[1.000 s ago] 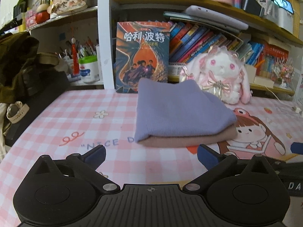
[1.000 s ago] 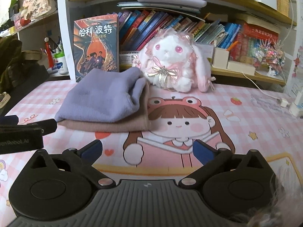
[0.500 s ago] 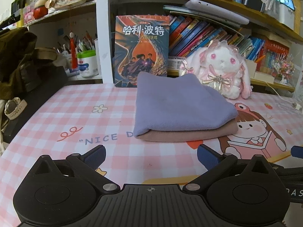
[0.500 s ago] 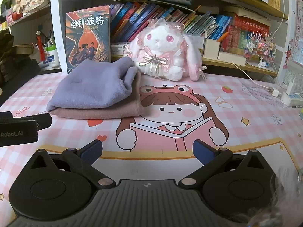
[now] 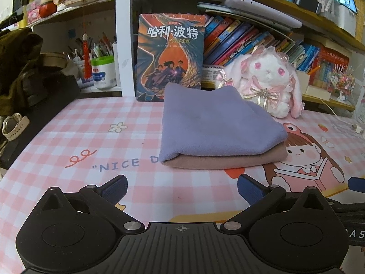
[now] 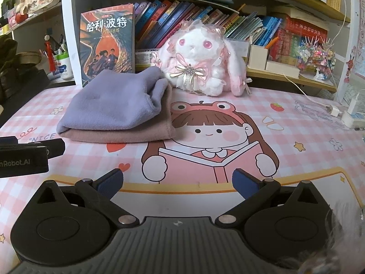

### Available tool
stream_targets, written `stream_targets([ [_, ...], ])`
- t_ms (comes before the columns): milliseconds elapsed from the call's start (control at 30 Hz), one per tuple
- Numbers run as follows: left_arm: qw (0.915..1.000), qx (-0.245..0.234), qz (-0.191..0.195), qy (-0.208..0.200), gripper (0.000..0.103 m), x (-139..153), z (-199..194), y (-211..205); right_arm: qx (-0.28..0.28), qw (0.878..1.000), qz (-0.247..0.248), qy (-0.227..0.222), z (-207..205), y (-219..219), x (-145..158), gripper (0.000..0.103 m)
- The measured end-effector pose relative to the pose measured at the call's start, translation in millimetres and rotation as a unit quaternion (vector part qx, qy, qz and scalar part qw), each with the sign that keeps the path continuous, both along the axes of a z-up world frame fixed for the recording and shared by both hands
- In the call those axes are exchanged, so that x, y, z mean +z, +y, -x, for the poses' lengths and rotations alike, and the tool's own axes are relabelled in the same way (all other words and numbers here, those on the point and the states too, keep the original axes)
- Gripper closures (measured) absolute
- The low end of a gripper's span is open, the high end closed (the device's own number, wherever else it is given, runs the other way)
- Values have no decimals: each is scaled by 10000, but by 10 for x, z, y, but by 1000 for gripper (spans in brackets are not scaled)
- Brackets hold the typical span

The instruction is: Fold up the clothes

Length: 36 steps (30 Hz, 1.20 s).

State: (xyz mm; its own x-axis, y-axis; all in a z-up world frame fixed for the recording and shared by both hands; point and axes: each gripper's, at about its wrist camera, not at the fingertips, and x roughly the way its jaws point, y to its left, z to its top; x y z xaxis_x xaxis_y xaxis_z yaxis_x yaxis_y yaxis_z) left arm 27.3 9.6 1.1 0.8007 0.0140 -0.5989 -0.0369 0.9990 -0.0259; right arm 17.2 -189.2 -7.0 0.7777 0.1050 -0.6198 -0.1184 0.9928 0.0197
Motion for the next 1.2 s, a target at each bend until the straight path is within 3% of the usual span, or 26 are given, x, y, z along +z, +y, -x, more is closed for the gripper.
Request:
stream_targets([
  [1200, 10000, -40, 26, -21, 0, 30, 23, -19, 22, 10000, -14, 1, -5, 0, 19, 0],
])
